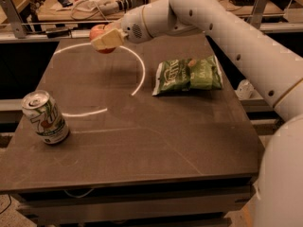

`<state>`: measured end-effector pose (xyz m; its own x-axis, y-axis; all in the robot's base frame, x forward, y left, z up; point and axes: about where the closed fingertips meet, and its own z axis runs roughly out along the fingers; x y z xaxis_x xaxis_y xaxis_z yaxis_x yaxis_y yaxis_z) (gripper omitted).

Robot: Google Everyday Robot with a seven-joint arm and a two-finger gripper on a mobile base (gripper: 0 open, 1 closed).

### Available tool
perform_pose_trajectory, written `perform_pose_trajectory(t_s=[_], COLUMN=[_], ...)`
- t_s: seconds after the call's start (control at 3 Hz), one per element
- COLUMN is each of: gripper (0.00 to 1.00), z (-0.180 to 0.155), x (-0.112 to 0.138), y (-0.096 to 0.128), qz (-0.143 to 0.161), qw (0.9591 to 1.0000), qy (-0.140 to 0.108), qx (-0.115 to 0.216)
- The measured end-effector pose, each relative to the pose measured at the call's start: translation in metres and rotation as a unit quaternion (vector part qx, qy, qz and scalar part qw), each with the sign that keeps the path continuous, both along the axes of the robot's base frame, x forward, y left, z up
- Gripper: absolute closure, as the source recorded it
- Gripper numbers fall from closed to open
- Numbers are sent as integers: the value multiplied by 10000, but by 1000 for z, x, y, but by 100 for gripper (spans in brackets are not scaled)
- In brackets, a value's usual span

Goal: Move apple near 7up can

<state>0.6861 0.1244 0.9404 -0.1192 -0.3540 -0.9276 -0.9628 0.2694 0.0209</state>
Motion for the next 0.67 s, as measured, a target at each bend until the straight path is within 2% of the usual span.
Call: perform_pose_trajectory(t_s=[0.33, 0.67], gripper=[100, 100], z=[-10, -43], x=[-56, -118], y=[7, 11], qz=[321, 538], qw=[9992, 9977], qy=[222, 317], qx=[-14, -278])
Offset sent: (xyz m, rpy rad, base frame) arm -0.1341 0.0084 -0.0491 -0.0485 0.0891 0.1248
